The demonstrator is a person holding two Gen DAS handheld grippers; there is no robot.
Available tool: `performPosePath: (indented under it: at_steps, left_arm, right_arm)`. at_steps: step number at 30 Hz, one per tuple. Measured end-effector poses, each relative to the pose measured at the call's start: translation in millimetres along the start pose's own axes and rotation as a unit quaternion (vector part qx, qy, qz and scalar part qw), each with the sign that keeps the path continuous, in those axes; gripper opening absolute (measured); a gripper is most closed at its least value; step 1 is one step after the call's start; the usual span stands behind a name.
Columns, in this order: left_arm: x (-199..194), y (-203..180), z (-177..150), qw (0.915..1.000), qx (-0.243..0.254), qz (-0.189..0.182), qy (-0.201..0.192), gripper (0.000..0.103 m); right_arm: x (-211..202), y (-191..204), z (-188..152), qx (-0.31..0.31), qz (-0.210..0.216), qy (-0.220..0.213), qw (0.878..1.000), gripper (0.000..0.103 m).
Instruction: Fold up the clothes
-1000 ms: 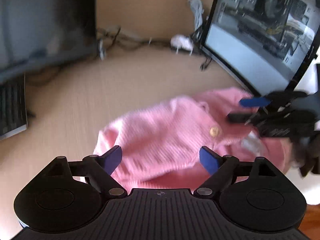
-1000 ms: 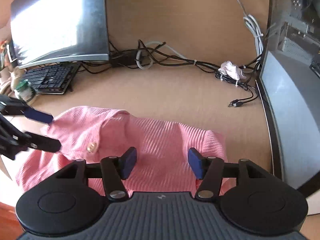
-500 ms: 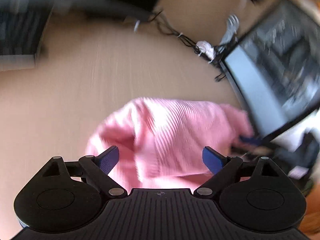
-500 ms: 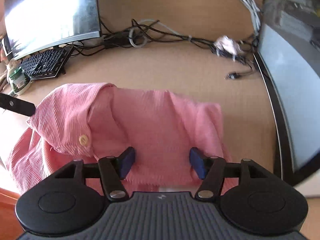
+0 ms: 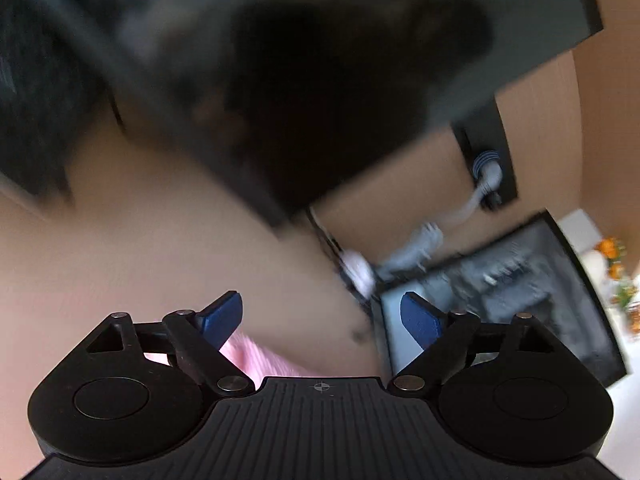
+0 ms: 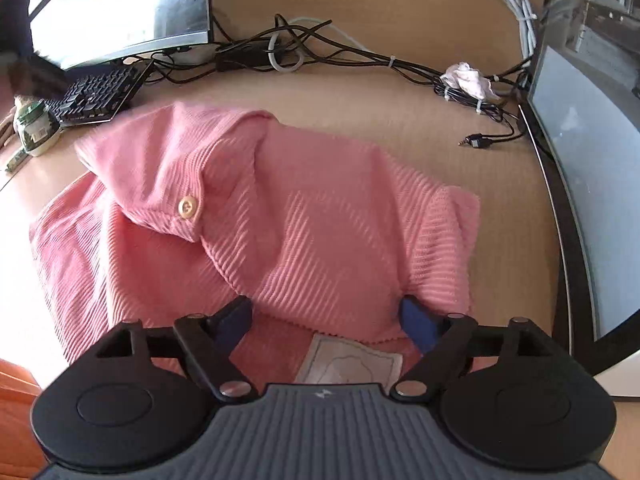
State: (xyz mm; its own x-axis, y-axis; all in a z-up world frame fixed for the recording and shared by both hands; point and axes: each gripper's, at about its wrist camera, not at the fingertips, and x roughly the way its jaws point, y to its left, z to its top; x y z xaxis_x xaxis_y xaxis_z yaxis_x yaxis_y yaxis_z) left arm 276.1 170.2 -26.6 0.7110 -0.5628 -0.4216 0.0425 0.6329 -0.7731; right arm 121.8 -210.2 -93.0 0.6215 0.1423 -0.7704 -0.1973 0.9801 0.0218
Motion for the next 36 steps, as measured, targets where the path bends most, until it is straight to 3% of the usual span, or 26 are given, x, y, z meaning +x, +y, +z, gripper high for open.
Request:
performPosePath:
  at_steps: [5,10,13,15,18,21,24,27,31,36]
  left_arm:
    - [12,-16,-18,0.9984,0.036,-0.012,0.043,0.094]
    - [59,-38,-70,0.9857,0.089,-0.059,0.131,0.094]
    - [91,-35,-90,0.9791,0.103,-0.024,0.173,0.094]
    - [105,-31,-100,0.9723,0.130,0.013,0.194,0.089]
    - [102,-34,-102,0.9661,0.167,0.024,0.195,0.088]
    - [81,-40,-90,0.9691,0.175,0.022,0.172,0.095]
    - [56,-41,-77,0.9716,0.194,0.042,0.129,0.095]
    - [51,-25,-71,0.9731,0.175,0.089,0.120,0.096]
    - [66,-7,-81,0.9692,0.147,0.125,0.153,0.096]
    - [82,-4,-91,0.9711,0.132,0.121,0.158,0.094]
  right_arm:
    - [-5,-3,8,0.021,0.015,-0.005,1.000,0.085]
    - [-43,3,32,0.007,0.023,-0.059,0.998,0.085]
    - [-41,4,48,-0.002,-0.003,-0.088,0.996,0.076]
    - [-23,-4,50,0.019,-0.005,-0.078,0.997,0.069]
    - [-5,-5,42,0.021,-0.004,-0.045,0.999,0.068]
    - [1,-6,35,0.026,-0.001,-0.021,0.999,0.067]
    - [-26,-16,33,0.047,-0.001,-0.042,0.998,0.072]
    - [-29,-30,27,0.076,-0.029,-0.046,0.996,0.075]
    - [-11,-41,21,0.121,-0.055,-0.022,0.991,0.075]
    - [8,-40,22,0.142,-0.046,-0.013,0.989,0.076]
